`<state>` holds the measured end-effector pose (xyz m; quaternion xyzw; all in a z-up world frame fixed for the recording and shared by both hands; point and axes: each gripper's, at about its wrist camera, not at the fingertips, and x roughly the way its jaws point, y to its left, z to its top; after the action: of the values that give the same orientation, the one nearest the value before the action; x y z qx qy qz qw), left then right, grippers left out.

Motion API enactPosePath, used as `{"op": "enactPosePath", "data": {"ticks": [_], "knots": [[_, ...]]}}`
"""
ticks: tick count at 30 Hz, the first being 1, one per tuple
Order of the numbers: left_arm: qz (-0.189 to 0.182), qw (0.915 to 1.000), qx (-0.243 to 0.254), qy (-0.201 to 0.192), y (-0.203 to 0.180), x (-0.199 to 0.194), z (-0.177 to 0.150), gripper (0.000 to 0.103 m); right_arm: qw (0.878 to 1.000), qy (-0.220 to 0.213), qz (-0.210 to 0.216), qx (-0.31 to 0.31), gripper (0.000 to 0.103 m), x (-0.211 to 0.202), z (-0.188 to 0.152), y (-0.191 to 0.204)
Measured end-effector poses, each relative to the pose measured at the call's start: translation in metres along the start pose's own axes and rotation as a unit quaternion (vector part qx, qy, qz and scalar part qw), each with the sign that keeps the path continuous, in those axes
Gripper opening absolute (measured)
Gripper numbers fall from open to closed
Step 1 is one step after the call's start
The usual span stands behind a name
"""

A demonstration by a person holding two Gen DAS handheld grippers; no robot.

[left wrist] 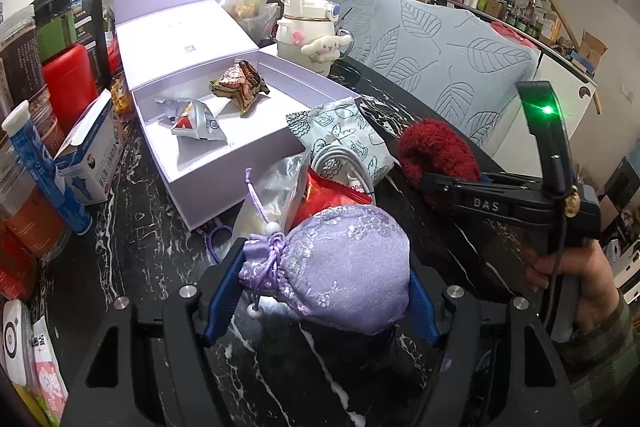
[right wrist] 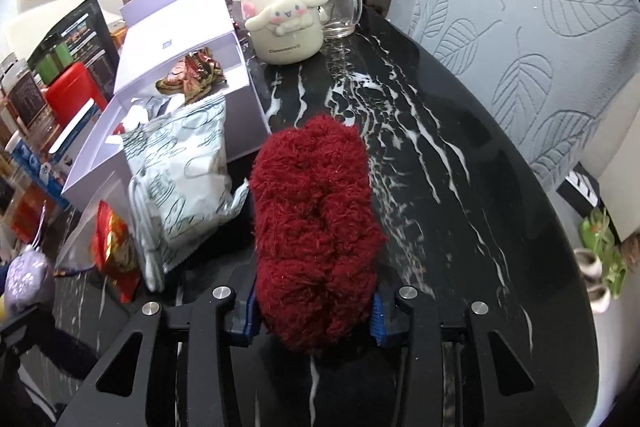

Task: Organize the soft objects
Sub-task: 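Lift the lilac pouch with the left tool while the right tool lifts the scrunchie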

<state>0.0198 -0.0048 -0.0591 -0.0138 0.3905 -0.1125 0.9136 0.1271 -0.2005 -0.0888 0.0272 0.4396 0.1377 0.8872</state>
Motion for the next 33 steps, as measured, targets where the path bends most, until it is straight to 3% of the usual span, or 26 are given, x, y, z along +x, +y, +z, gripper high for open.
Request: {"op": "enactPosePath", "data": {"ticks": [6, 18, 33], "knots": [[0.005, 1.0000, 0.001, -0.007, -0.001, -0.012, -0.010, 0.071, 1.000, -0.013, -0.016, -0.003, 0.040, -0.022, -0.016, 0.004], [0.019, 0.9994, -0.017, -0.023, -0.002, -0.039, -0.034, 0.071, 1.000, -0.028, -0.005, 0.001, 0.040, -0.061, -0.053, 0.017], [0.043, 0.9977, -0.024, -0.047, 0.007, -0.063, -0.034, 0.071, 0.997, -0.027, 0.068, -0.024, 0.040, -0.084, -0.074, 0.045]]}}
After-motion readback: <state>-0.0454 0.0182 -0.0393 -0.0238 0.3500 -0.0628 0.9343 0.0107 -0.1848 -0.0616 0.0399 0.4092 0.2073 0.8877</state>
